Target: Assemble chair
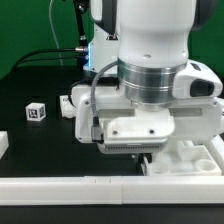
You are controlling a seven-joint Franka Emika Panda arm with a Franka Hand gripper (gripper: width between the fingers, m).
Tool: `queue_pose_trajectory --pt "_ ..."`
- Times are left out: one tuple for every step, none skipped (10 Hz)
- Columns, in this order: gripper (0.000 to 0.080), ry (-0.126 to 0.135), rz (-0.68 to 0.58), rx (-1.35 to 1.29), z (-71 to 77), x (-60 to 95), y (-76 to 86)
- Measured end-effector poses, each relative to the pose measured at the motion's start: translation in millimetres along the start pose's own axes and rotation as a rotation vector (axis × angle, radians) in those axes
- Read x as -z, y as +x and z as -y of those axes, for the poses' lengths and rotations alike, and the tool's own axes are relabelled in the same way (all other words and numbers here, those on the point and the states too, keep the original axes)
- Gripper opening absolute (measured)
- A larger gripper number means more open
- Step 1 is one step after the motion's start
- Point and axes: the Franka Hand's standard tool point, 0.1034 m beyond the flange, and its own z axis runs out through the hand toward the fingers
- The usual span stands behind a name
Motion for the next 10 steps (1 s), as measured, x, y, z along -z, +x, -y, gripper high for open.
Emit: queue_pose_trajectory --pt "0.0028 0.000 -0.001 0.000 -1.9 -0.1 -0.3" --pt "0.0028 -0.002 0.000 0.003 -5.7 0.0 -0.7" --pt "0.0028 -0.001 -0.002 0.004 -6.4 0.2 -0.8" --pt "0.0106 -0.001 -0.002 0.002 -5.4 -0.1 -0.7" --pt "0.0106 -0.001 -0.003 0.001 -4.9 -0.3 -0.5" --pt "0.0240 -0.001 -0.003 0.000 -4.5 -0.4 -0.5" --pt "0.0441 -0.001 0.008 -0.021 -1.5 2.1 -1.3" --pt "0.0441 0.003 0.032 -0.060 4.2 10.6 -0.1" --pt "0.0570 0.021 0.043 -0.099 3.3 21.4 5.5" --pt "0.0633 0.030 0.052 -0.192 1.0 33.6 11.8"
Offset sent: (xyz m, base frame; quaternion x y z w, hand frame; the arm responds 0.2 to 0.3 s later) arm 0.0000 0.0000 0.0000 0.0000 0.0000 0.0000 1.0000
